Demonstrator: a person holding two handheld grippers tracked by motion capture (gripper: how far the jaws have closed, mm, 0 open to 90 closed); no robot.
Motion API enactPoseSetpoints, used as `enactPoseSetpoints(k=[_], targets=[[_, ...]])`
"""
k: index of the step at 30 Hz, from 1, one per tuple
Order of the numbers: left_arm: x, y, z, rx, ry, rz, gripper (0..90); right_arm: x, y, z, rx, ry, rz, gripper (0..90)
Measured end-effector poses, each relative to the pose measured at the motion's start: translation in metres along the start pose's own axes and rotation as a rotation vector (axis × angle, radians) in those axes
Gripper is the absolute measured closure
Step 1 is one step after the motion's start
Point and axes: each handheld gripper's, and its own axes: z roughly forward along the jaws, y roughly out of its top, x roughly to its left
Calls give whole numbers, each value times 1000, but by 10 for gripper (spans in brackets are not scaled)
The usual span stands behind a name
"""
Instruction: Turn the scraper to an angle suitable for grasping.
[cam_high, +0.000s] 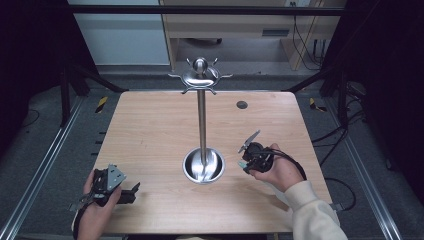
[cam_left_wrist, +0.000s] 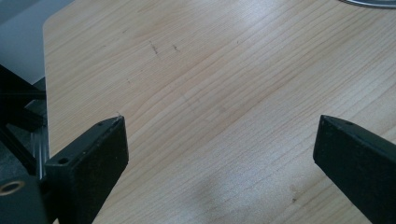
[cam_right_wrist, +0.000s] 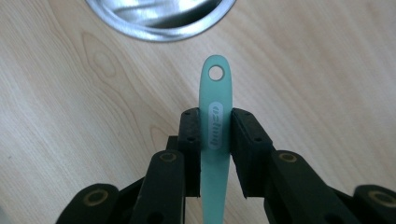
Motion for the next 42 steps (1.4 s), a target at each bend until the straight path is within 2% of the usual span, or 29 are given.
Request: enactPoseSetpoints(k=[1, 3, 6, 7, 9, 13, 18, 21, 27, 32, 37, 42], targets=[[0, -1, 0, -1, 3, -7, 29, -1, 1, -9, -19, -6, 8, 743], [0, -2, 0, -2, 5, -12, 29, -2, 2, -13, -28, -11, 7, 743], [2, -4, 0, -2, 5, -29, 28, -7, 3, -28, -83, -12, 25, 743], [2, -4, 0, -2, 5, -29, 29, -7, 3, -28, -83, -12, 25, 743], [4, -4, 1, 0, 5, -36, 29, -10, 5, -39, -129, -7, 37, 743], [5, -6, 0, -5, 18, -57, 29, -11, 7, -49, -170, -10, 36, 743], [12, -9, 3, -9, 29, -109, 30, -15, 13, -69, -247, -5, 37, 743], [15, -10, 3, -12, 28, -126, 31, -17, 17, -80, -290, 9, 33, 743], [14, -9, 2, -37, 17, -121, 27, -23, 28, -95, -329, 6, 22, 743], [12, -9, 4, -28, 11, -114, 26, -28, 33, -105, -377, 8, 23, 743], [13, -8, 2, -42, 19, -118, 26, -29, 31, -113, -432, 5, 39, 743], [12, -8, 2, -41, 17, -113, 26, -30, 27, -120, -463, -9, 57, 743]])
